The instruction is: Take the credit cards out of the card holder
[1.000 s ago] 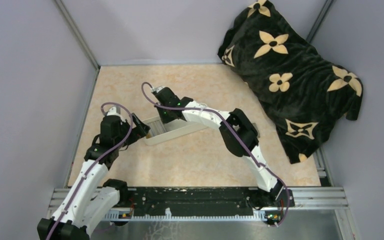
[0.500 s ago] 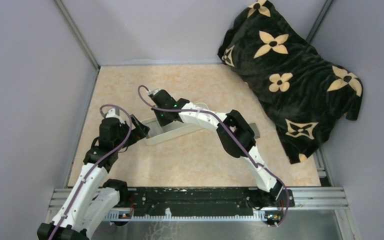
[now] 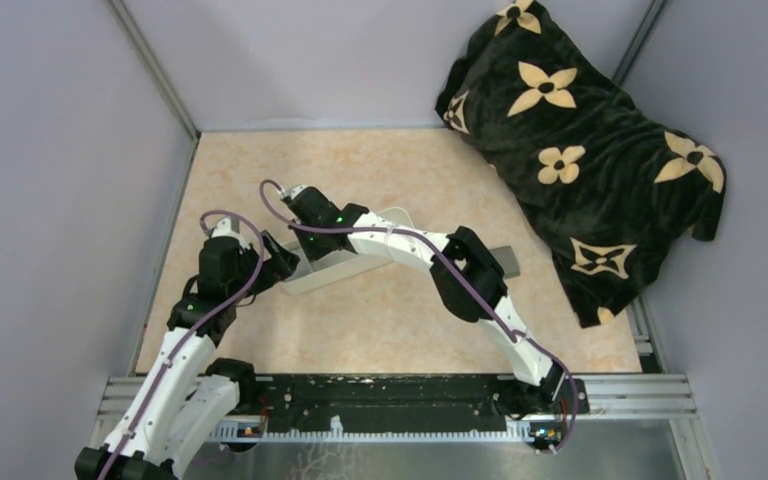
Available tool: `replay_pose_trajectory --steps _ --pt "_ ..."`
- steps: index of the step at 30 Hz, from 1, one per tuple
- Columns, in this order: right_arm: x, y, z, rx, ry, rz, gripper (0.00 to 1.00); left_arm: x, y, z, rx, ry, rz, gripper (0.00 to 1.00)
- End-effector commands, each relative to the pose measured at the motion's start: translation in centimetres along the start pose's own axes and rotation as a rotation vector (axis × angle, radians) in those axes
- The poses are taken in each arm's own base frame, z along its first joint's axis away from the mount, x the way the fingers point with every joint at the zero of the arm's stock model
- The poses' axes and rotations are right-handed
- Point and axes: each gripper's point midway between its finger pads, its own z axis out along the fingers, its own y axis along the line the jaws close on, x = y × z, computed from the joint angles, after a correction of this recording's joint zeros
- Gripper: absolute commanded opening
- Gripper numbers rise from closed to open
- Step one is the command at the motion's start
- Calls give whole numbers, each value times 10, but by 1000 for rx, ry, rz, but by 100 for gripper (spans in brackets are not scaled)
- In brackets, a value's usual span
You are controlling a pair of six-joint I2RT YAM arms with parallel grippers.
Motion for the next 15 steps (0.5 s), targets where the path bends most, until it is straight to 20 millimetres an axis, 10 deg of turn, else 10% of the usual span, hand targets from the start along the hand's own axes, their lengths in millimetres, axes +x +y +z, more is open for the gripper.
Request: replay_pose_trajectory --steps 1,15 --pt "-15 21 -4 -38 -48 -1 4 -1 -2 0 21 -9 6 99" --pt "-33 6 -21 25 -91 -14 4 -1 -3 0 25 -9 4 99"
